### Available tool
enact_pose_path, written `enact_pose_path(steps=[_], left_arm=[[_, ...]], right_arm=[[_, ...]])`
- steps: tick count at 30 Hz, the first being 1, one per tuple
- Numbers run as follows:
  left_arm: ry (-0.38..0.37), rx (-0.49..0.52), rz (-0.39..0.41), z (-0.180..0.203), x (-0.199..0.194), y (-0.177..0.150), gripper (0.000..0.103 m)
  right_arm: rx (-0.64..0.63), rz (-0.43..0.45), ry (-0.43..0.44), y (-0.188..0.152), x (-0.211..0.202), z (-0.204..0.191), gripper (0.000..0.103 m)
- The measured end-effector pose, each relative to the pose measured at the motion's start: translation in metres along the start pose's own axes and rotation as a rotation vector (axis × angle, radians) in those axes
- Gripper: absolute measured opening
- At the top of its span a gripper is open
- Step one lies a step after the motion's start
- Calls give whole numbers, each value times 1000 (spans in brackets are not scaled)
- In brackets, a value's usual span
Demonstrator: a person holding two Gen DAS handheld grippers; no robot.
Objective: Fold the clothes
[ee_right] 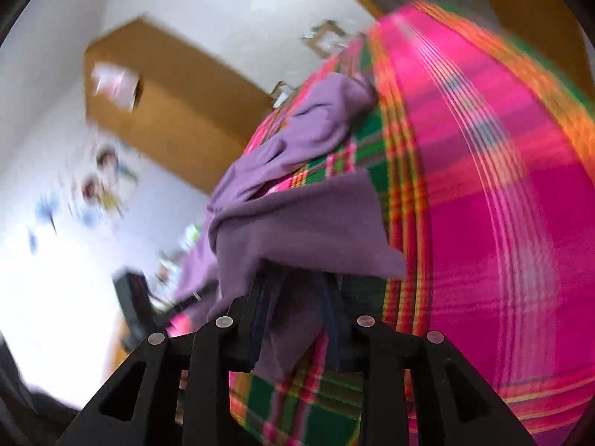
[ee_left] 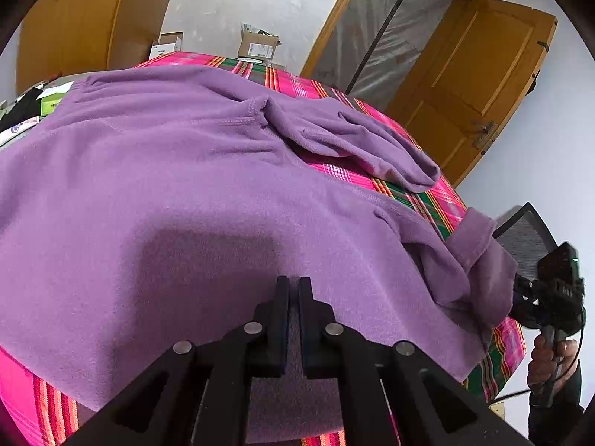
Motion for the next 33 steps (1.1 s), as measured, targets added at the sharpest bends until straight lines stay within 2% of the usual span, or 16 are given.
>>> enact_pose_path(steps=[1,5,7,8,14,23,25,26,27,30,33], left_arm=[[1,-1,0,0,0,0,4],[2,-2,6,0,-1,-1,4],[1,-3,9,-1,-1,-1,4],[0,-3,11,-1,-1,-1,4],[-2,0,25,-1,-1,-2,4],[-6,-9,30,1,-1,-2,4],[-9,-9,32,0,0,-3,4],[-10,-10,31,0,0,-3,4],[-11,-11,31,0,0,-2,4],[-16,-10,30,-2,-1,-3,4],[-21,-10,30,-3,-2,-3,4]], right_arm=[[62,-6,40,2,1,6,30],[158,12,134,2,1,14,33],[181,28,142,3,-3,16,41],[192,35,144,3,-6,18,49],[254,49,147,13,0,24,55],[331,47,136,32,21,29,55],[312,47,96,36,25,27,50],[284,47,59,39,26,25,34],[253,46,20,41,28,23,9],[193,91,-47,44,16,22,3],[154,201,-117,50,-22,24,3]])
Point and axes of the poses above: each gripper's, at about its wrist camera, not at the fingertips, and x roughly the way its jaws point, z to its right, y to its top, the point moved 2 cm from there along x, roughly the way its jaws point, and after that the axes turned 2 degrees about x, right-handed, at the moved point
